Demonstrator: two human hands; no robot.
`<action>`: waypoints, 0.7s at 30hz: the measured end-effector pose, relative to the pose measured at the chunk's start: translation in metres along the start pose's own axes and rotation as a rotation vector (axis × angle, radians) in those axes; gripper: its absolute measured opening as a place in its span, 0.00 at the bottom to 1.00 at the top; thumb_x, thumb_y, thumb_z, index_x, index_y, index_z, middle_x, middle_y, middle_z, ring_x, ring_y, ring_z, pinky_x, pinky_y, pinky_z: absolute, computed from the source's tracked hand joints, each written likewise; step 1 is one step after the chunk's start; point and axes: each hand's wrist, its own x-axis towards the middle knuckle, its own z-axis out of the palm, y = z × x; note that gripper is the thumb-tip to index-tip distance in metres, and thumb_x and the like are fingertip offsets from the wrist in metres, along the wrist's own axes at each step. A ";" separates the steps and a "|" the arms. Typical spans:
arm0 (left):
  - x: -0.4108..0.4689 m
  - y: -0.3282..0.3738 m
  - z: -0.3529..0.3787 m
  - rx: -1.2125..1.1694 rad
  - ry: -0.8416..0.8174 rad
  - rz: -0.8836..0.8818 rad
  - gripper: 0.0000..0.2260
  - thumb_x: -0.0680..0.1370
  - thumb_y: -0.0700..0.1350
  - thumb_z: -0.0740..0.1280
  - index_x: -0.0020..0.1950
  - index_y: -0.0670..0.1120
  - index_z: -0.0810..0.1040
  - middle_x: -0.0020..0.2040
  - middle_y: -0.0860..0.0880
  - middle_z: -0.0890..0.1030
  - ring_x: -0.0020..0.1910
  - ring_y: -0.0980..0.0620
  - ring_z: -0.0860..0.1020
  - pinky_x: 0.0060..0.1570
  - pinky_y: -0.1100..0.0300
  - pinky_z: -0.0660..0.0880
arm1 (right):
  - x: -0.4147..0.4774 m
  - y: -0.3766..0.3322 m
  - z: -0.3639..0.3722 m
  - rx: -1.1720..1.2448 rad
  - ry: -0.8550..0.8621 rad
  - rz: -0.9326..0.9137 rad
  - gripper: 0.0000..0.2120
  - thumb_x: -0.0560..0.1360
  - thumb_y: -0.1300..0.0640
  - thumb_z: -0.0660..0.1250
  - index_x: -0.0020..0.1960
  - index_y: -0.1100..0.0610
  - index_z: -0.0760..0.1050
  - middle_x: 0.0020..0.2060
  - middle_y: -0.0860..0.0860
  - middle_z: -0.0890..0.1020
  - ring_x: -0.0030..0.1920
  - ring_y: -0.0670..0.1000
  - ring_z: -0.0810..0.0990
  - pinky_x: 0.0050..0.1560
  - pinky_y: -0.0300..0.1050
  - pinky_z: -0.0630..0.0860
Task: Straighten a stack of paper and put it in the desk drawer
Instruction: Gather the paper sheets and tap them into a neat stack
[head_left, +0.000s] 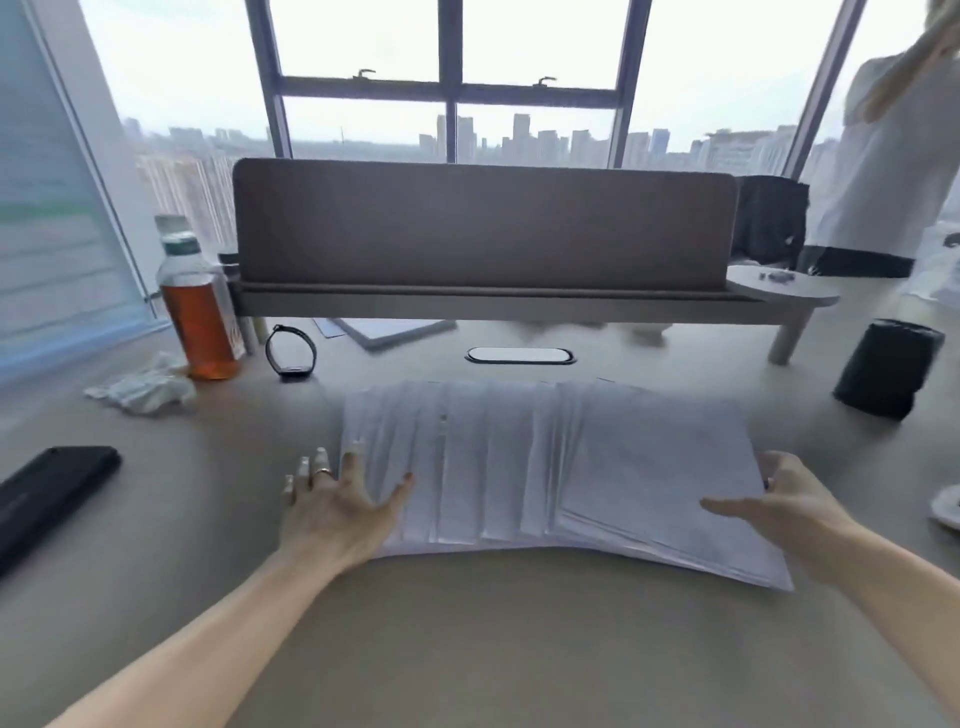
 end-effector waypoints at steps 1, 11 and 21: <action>-0.001 0.002 -0.001 -0.001 -0.017 0.001 0.44 0.76 0.75 0.50 0.86 0.53 0.47 0.86 0.38 0.49 0.85 0.39 0.48 0.82 0.45 0.45 | 0.008 0.005 0.000 -0.038 -0.003 0.008 0.45 0.44 0.42 0.86 0.58 0.55 0.80 0.48 0.50 0.87 0.48 0.55 0.86 0.55 0.56 0.82; 0.010 0.023 -0.029 -0.591 -0.080 -0.051 0.43 0.76 0.63 0.71 0.83 0.45 0.58 0.81 0.43 0.66 0.77 0.42 0.68 0.67 0.53 0.68 | -0.038 -0.055 0.008 0.001 -0.093 0.053 0.40 0.57 0.68 0.84 0.66 0.61 0.72 0.46 0.52 0.81 0.49 0.57 0.81 0.56 0.53 0.78; 0.042 0.037 -0.034 -0.957 -0.309 -0.241 0.29 0.76 0.48 0.76 0.74 0.42 0.74 0.71 0.44 0.77 0.69 0.41 0.75 0.68 0.51 0.71 | -0.024 -0.057 0.027 0.182 -0.228 -0.077 0.28 0.63 0.72 0.80 0.59 0.58 0.75 0.48 0.49 0.85 0.46 0.50 0.84 0.47 0.45 0.80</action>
